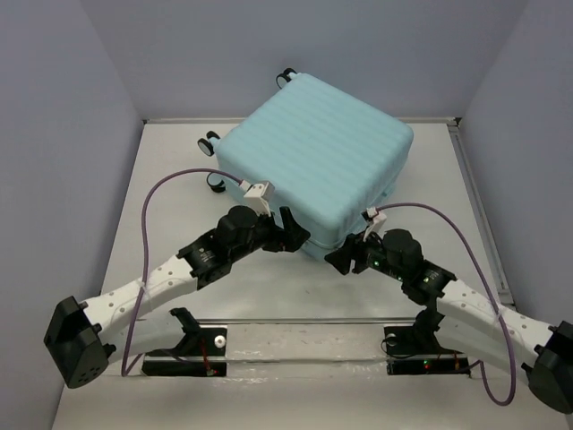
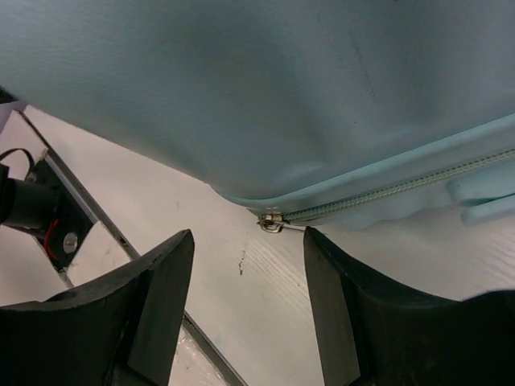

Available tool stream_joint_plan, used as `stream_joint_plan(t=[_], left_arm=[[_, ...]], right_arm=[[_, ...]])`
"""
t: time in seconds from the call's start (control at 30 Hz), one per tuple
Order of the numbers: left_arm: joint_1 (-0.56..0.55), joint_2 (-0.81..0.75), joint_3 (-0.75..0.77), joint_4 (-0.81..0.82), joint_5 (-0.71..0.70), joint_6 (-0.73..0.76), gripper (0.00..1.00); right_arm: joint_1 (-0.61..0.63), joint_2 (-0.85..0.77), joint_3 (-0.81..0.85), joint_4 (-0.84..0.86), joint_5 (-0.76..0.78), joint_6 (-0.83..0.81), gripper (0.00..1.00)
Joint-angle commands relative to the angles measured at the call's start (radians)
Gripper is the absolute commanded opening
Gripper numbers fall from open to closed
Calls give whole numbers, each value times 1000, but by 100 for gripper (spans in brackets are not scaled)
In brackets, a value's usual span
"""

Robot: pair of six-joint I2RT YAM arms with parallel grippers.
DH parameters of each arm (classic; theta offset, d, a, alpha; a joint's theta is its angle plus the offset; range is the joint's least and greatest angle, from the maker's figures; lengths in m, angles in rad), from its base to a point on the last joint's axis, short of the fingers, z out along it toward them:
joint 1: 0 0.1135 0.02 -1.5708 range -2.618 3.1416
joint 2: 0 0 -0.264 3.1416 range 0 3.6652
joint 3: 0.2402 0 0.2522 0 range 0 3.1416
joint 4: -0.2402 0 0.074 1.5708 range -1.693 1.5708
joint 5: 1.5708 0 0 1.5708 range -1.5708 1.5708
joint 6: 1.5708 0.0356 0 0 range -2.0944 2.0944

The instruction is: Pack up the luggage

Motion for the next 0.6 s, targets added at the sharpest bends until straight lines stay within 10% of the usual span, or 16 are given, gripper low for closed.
stream_joint_plan(t=[0.0, 0.57], left_arm=[[-4, 39, 49, 106, 11, 17, 92], [-6, 108, 92, 118, 26, 26, 88]], right_arm=[[44, 95, -9, 148, 128, -35, 63], [194, 161, -22, 266, 536, 3, 43]])
